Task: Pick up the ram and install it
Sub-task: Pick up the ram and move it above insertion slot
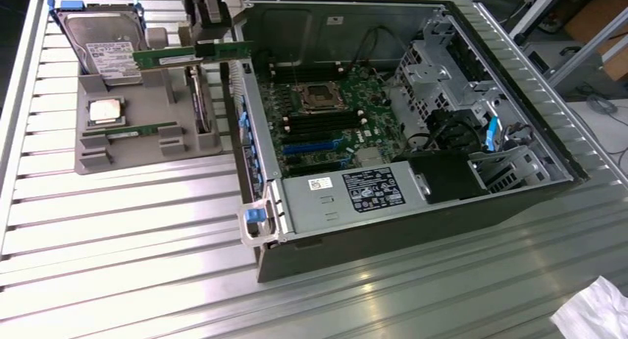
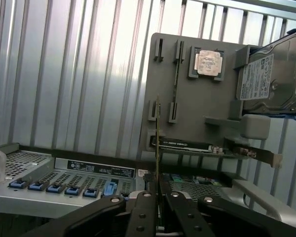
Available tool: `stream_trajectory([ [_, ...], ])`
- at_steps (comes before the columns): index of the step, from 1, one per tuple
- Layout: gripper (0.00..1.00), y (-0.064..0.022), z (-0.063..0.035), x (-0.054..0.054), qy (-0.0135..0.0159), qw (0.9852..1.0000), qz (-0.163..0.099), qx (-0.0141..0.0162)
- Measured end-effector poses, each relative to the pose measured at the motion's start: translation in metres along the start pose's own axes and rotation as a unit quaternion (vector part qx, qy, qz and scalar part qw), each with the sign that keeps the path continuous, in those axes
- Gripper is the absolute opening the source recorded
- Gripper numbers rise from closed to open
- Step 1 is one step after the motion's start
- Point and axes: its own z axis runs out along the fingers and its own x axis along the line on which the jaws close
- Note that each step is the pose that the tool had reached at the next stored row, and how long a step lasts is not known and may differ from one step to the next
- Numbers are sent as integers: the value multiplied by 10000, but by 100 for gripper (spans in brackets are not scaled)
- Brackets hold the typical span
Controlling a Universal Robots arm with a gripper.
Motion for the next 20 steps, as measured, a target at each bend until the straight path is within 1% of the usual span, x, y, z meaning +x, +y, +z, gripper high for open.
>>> stream_trajectory([
  [4,13,-42,-1,6,-2,10000,1,-11],
  [10,13,-80,-2,12,-3,10000,1,-20],
  [20,13,-166,-5,27,-7,10000,2,-42],
])
